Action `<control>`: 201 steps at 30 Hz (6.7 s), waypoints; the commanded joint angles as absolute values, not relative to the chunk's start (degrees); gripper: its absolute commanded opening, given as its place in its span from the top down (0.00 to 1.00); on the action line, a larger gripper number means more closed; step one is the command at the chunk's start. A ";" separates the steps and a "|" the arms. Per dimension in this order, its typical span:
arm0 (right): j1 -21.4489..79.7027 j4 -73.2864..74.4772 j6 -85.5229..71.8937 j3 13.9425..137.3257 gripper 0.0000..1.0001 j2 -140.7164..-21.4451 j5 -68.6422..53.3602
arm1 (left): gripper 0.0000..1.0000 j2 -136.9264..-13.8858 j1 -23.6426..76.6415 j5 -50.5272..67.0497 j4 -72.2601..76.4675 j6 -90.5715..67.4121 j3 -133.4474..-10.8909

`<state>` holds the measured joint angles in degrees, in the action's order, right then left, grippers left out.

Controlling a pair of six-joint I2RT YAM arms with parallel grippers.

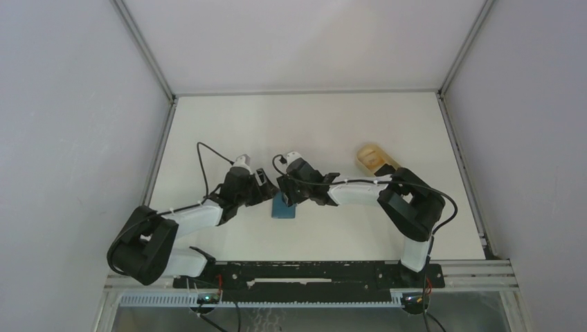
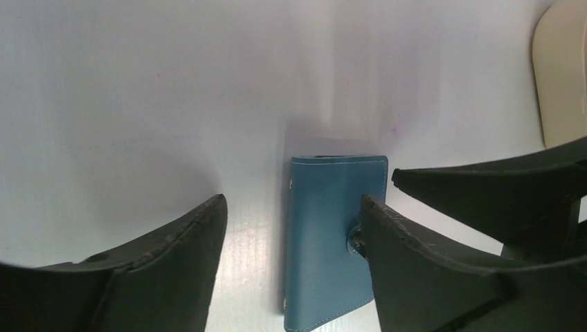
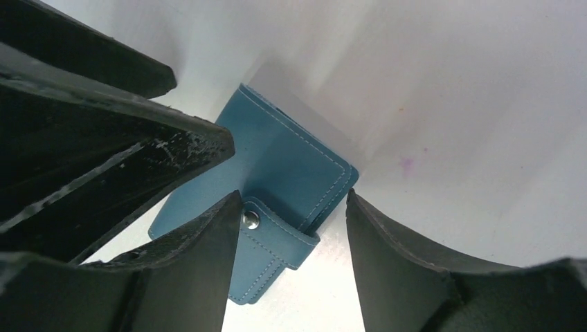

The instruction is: Take the credit cards out of the card holder

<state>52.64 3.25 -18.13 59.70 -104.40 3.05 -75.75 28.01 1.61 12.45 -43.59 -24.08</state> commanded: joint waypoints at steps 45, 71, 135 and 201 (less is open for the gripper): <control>58.47 1.89 -6.40 56.73 0.41 -101.58 -1.06 | 0.58 -74.61 32.51 4.89 4.33 -40.53 -26.31; 55.00 1.31 -9.37 56.06 1.00 -101.09 2.65 | 0.72 -81.58 33.77 4.05 7.53 -42.07 -25.78; 42.25 -19.34 -13.89 38.81 0.53 -86.13 -17.13 | 0.21 -102.95 22.43 31.48 77.97 -74.59 -7.49; 54.19 3.36 -6.39 48.60 0.63 -97.49 5.44 | 0.27 -105.47 22.88 31.28 78.86 -73.82 -7.46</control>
<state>53.67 1.67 -6.28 48.25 -95.11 4.67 -104.90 22.59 31.68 77.06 -75.00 -8.16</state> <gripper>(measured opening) 0.468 0.737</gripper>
